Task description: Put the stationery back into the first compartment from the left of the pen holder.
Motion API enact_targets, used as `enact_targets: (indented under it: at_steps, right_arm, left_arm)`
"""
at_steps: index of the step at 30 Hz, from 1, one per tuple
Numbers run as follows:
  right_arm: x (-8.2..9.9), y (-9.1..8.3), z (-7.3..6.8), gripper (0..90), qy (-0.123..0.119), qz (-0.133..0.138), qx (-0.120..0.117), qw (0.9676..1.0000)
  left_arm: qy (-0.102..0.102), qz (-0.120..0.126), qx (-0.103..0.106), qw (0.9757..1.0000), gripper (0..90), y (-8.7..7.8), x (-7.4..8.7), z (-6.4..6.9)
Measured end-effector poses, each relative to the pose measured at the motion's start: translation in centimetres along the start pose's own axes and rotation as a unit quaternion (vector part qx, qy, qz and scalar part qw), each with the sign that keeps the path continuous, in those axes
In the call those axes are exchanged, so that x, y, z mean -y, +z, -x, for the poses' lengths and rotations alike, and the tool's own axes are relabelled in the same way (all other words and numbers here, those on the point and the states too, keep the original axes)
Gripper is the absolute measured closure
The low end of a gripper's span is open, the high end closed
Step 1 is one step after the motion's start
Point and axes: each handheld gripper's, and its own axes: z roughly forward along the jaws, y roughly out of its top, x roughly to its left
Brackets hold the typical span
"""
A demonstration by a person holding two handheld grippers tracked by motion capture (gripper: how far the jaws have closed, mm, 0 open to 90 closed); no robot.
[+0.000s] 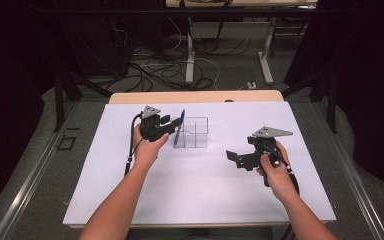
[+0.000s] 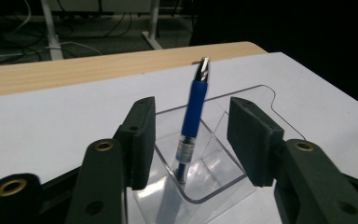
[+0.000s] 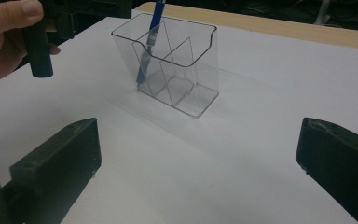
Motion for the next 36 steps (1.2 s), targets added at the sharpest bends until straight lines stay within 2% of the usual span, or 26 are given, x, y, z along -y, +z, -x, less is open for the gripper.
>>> enact_targets:
  at_steps: [3,5,6,9,17,23,27,29,31,32,36]
  right_arm:
    - [0.0,0.0,0.1,0.0,0.002,0.001,0.000,1.0000]
    - [0.0,0.0,0.1,0.0,0.002,0.001,0.002,1.0000]
    - [0.0,0.0,0.1,0.0,0.001,0.001,0.003,1.0000]
    - [0.0,-0.1,0.2,0.0,0.000,0.002,0.004,1.0000]
    - [0.0,-0.2,0.3,0.0,0.002,0.004,0.007,1.0000]
    - [0.1,-0.2,0.5,0.0,0.001,0.004,0.011,0.9999]
    - [0.1,-0.3,0.6,0.0,0.000,0.006,0.014,0.9999]
    - [0.1,-0.3,0.7,0.0,0.000,0.005,0.016,0.9999]
    - [0.2,-0.3,0.7,0.0,0.000,0.004,0.018,0.9998]
    - [0.2,-0.4,0.7,0.0,-0.002,0.001,0.021,0.9998]
    - [0.4,-0.4,0.9,0.0,-0.002,0.000,0.024,0.9997]
  left_arm:
    - [-0.004,0.012,-0.006,0.9999,43.3,-0.7,-0.3,-0.2]
    - [0.002,0.017,-0.014,0.9998,40.8,-1.3,-0.5,-0.4]
    - [0.000,0.021,-0.013,0.9997,39.4,-1.6,-0.6,-0.4]
    - [0.009,0.033,-0.013,0.9993,33.9,-2.4,-0.9,-0.4]
    - [0.026,0.030,0.001,0.9992,29.0,-4.1,-1.4,0.0]
    - [0.005,0.030,0.023,0.9993,26.3,-5.9,-1.6,0.3]
    - [-0.001,0.021,0.033,0.9992,15.3,-6.9,-1.4,0.4]
    - [0.002,0.024,0.030,0.9993,14.4,-7.4,-1.3,0.4]
    - [0.008,0.022,0.019,0.9996,7.1,-7.9,-0.9,0.4]
    - [0.005,0.019,0.022,0.9996,4.1,-8.1,-0.7,0.4]
    - [0.010,0.018,0.015,0.9997,0.1,-9.2,0.4,0.2]
